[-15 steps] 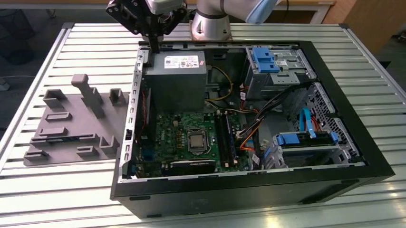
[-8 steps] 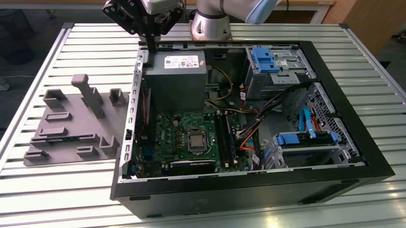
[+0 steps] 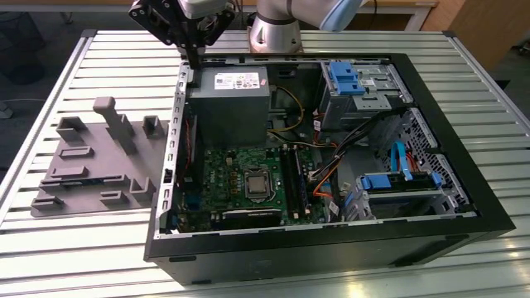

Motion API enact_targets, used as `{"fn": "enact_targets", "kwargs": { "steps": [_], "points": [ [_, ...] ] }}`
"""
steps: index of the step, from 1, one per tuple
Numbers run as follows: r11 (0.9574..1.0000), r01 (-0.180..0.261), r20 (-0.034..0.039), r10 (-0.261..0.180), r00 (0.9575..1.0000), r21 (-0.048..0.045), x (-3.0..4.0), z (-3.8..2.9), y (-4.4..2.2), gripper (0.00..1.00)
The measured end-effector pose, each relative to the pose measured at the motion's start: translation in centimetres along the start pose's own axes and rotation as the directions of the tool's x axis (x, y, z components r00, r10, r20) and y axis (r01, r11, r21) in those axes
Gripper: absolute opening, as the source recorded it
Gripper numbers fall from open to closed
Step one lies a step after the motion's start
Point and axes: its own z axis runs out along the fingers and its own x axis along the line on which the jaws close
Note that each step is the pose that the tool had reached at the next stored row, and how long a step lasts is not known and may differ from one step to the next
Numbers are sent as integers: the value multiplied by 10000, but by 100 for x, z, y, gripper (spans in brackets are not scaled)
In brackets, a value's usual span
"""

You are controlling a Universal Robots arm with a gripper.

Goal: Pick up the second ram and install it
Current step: 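Reach for the second ram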

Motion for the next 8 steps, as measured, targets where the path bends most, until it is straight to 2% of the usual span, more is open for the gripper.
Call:
{"fn": "enact_targets", "kwargs": {
  "steps": [8],
  "points": [
    [10000,0,0,0,10000,0,56,-1,-4,11]
  ]
}}
